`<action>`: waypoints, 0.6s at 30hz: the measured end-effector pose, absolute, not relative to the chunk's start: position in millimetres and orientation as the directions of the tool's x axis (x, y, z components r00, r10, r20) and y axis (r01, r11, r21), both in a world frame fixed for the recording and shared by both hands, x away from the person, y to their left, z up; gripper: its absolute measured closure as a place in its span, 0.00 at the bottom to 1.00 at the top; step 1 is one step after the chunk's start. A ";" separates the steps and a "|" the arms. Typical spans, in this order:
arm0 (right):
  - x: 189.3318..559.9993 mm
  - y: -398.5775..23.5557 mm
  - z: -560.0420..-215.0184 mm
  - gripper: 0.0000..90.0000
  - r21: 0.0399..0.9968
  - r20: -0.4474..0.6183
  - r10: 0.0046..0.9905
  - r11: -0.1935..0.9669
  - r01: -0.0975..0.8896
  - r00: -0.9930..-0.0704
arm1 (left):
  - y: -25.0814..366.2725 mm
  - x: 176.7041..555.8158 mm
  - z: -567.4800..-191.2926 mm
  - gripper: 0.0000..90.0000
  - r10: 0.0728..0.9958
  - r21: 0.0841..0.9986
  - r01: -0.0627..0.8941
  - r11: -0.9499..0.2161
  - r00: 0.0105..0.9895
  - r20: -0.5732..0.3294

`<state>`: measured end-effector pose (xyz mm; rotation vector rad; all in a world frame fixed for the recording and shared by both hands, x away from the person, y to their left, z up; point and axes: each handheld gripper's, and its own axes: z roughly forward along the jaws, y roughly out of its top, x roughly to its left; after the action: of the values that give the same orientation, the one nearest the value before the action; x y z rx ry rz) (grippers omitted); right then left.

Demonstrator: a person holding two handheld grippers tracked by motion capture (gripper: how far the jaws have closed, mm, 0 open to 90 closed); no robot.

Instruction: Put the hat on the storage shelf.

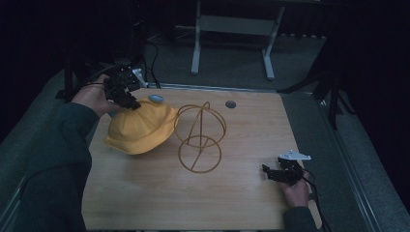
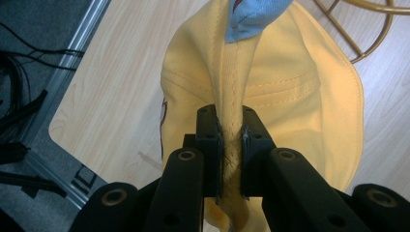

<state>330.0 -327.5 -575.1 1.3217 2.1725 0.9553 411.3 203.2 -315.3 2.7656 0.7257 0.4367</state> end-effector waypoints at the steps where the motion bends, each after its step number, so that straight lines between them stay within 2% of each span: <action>1: 330.0 -327.5 -575.1 0.24 0.738 -0.003 0.889 0.311 0.598 -0.459 | 204.0 411.4 -314.3 0.91 0.507 0.312 0.431 -0.847 0.832 0.224; 18: 330.0 -327.6 -575.2 0.24 0.738 -0.004 0.888 0.312 0.598 -0.459 | 214.1 405.0 -295.7 0.91 0.525 0.358 0.432 -0.828 0.821 0.224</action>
<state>330.0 -327.6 -575.2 1.3199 2.1729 0.9553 405.0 214.1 -295.7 2.7127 0.7299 0.4560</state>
